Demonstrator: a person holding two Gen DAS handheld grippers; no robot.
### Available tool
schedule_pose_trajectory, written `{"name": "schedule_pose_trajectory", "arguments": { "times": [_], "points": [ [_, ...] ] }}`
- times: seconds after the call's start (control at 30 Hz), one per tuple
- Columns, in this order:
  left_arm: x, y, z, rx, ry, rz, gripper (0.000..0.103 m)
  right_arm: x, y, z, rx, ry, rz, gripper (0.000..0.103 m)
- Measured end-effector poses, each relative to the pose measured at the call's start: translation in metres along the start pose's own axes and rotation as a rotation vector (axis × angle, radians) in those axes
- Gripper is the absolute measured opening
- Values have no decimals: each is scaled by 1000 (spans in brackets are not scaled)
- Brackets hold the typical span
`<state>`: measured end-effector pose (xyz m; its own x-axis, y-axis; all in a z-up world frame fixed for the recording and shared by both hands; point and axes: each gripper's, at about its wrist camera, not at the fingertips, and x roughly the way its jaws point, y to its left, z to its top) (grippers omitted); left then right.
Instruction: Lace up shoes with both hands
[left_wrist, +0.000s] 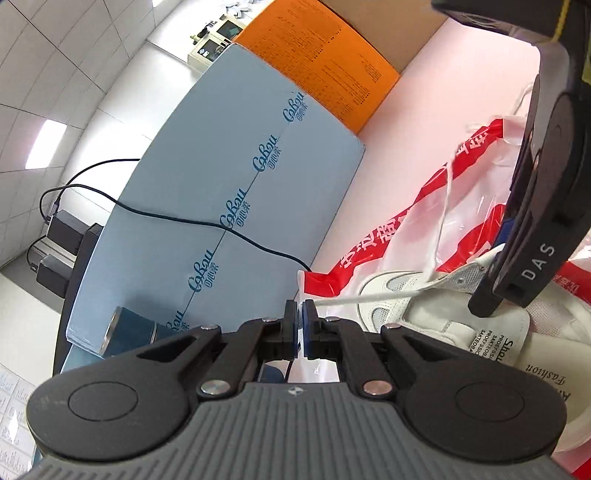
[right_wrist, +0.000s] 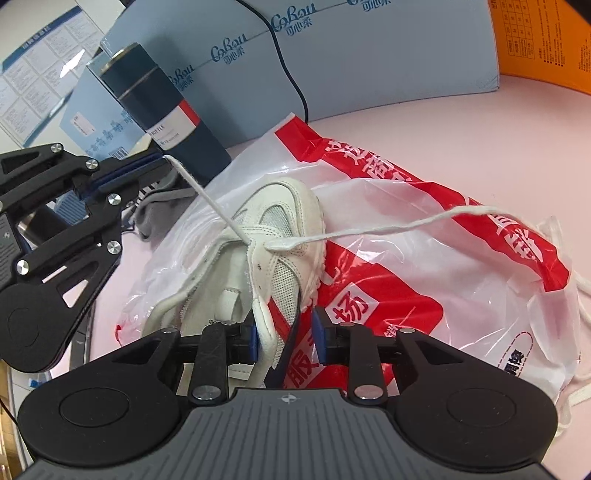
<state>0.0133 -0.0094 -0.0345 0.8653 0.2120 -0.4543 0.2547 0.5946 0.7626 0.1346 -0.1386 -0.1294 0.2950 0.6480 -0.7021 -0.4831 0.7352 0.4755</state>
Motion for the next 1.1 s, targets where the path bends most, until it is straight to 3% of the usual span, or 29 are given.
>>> {"name": "schedule_pose_trajectory", "arguments": {
  "times": [0.03,0.1,0.2,0.37,0.43,0.47,0.53,0.63,0.8,0.97,1.1],
  "points": [
    [0,4,-2,-2,-20,-6,2,-2,0,-1,3,-14,20,35],
    [2,11,-3,7,-43,-11,2,-13,8,-3,-51,-68,56,38],
    [4,11,-3,6,-47,-10,2,-33,26,-5,-195,-162,38,57],
    [3,9,-4,-19,-56,-6,3,-41,46,-4,-363,-233,-15,60],
    [3,9,-4,-37,-55,4,3,-32,51,-1,-394,-185,-33,53],
    [4,9,-3,-46,-55,7,3,-27,52,0,-397,-154,-40,42],
    [4,9,-3,-64,-58,12,3,-11,48,1,-368,-88,-58,28],
    [10,9,-4,-114,-39,37,2,-4,41,1,-292,-67,-65,16],
    [24,24,-12,-310,21,67,3,-3,46,-2,-314,-49,-79,15],
    [24,41,-19,-462,35,175,3,1,40,-6,-265,-14,-81,14],
    [19,49,-28,-524,26,165,3,2,37,-8,-233,-1,-62,13]
  ]
}}
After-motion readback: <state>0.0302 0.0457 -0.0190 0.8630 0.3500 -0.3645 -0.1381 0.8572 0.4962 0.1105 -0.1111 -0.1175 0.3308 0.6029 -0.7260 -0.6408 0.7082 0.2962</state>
